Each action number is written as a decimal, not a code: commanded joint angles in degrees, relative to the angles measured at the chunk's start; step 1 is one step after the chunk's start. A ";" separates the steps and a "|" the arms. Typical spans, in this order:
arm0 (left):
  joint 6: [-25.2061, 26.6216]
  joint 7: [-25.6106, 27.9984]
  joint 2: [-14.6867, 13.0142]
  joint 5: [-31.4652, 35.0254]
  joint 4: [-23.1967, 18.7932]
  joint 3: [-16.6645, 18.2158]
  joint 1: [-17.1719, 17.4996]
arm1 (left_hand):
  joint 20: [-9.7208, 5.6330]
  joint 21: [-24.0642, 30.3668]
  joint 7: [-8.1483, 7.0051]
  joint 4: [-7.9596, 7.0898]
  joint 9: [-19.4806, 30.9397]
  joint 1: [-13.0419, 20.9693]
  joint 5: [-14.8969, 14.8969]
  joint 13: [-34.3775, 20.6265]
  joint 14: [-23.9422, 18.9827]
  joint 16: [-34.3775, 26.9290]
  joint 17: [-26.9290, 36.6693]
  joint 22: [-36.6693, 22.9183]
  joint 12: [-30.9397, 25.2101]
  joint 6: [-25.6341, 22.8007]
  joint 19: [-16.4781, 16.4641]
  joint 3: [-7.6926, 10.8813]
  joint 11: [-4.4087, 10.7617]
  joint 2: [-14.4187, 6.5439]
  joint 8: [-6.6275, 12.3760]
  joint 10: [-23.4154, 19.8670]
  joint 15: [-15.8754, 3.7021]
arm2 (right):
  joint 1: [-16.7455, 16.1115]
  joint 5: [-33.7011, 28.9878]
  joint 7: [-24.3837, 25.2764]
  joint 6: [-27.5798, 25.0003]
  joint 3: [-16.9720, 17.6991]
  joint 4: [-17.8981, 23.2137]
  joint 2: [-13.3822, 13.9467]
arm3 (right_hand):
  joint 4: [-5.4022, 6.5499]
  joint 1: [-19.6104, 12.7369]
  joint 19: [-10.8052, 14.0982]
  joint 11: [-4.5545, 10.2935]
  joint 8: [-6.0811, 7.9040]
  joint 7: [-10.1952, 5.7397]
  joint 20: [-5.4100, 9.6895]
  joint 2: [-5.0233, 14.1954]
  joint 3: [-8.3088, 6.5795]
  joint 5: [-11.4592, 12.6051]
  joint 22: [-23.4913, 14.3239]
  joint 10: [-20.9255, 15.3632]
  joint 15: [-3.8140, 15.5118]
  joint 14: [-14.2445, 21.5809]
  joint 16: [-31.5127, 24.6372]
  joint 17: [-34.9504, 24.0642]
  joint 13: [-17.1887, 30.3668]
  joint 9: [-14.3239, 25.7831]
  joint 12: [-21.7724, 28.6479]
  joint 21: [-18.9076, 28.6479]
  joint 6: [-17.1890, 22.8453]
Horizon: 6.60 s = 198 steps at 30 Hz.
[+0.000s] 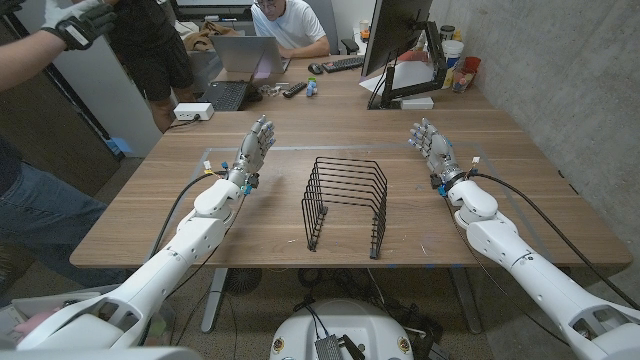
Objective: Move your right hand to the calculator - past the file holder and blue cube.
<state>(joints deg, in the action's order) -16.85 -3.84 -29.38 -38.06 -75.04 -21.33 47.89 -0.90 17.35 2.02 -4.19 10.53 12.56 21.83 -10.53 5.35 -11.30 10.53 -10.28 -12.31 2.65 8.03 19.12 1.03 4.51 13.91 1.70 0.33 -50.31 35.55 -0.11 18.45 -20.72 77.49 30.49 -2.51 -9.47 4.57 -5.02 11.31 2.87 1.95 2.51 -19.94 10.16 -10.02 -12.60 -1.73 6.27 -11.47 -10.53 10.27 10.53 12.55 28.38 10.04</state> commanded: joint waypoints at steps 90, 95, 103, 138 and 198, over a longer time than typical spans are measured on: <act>3.31 4.02 -2.68 3.64 -5.81 -0.82 0.96 | 1.48 -1.05 0.16 0.25 0.26 1.43 0.09 -0.34 -0.71 0.21 0.24 -0.26 0.19 -1.31 -1.14 -0.71 0.73 -0.83 -1.05 -0.78 -0.31 | -5.32 -19.17 7.99 17.57 4.06 -2.03 7.82 | -4.04 -3.83 6.83 4.66 1.38 -4.11 1.41 0.20 -1.12 1.04 -0.11 -6.90 3.03 7.66 -0.71 0.00 0.43 0.52 1.74 -1.78 6.61; 3.47 4.08 -2.62 3.58 -5.74 -0.84 0.95 | 1.51 -1.11 0.11 0.26 0.26 1.46 0.08 -0.34 -0.73 0.22 0.24 -0.26 0.18 -1.31 -1.14 -0.75 0.74 -0.85 -1.11 -0.84 -0.25 | -5.98 -19.87 8.71 17.24 4.48 -1.32 8.50 | -4.06 -3.83 7.05 4.81 1.36 -4.18 1.44 0.23 -1.15 1.07 -0.11 -6.94 3.11 7.84 -0.69 -0.01 0.44 0.53 1.70 -1.84 6.72; 3.31 3.79 -2.44 3.57 -5.02 -0.90 0.54 | 1.56 -1.24 0.21 0.27 0.27 1.52 0.06 -0.35 -0.69 0.26 0.24 -0.27 0.21 -1.38 -1.10 -0.81 0.66 -0.91 -1.19 -0.86 -0.28 | -7.45 -22.24 10.78 15.90 5.28 0.52 10.02 | -4.09 -3.83 7.23 4.76 1.34 -4.26 1.42 0.30 -1.18 1.11 -0.11 -7.10 3.17 8.12 -0.68 -0.03 0.44 0.54 1.69 -1.98 6.92; 3.74 2.72 -2.26 3.81 -3.11 -1.28 -1.54 | 1.47 -1.65 0.03 0.29 0.29 1.73 -0.02 -0.35 -0.78 0.29 0.25 -0.30 0.33 -1.48 -1.27 -1.11 0.71 -1.11 -1.55 -0.87 -0.24 | -11.85 -29.63 17.14 12.18 7.69 5.94 13.73 | -4.32 -3.98 8.11 5.45 1.29 -4.64 0.82 0.52 -1.40 1.29 -0.13 -7.95 3.65 8.84 -0.44 -0.05 0.46 0.59 1.71 -2.52 7.82; 3.06 1.14 -2.88 4.11 -2.04 -1.33 -2.30 | 1.56 -2.32 0.11 0.28 0.32 2.01 -0.15 -0.36 -0.76 0.35 0.27 -0.34 0.46 -1.83 -1.35 -1.61 0.50 -1.43 -1.88 -0.86 -0.11 | -25.13 -38.00 25.37 4.59 15.14 16.38 17.20 | -4.59 -4.13 8.62 5.77 0.89 -5.02 0.73 0.80 -1.70 1.43 -0.17 -8.54 3.78 9.28 0.02 -0.07 0.48 0.64 1.43 -3.75 8.26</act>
<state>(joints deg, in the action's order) -13.59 -2.24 -32.29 -34.08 -77.82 -22.51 46.10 0.52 15.22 2.04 -3.86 10.52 14.07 21.82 -10.79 4.65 -10.95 10.52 -10.54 -11.85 1.20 6.60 17.85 1.55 2.99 12.18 1.17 0.01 -72.94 -0.15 23.58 24.96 -7.14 91.76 47.02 -6.79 -13.24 12.54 0.70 12.27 -2.15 2.15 3.42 -21.52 11.04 -9.99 -20.79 1.95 14.85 -11.69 -10.53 10.52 11.06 13.88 24.78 17.92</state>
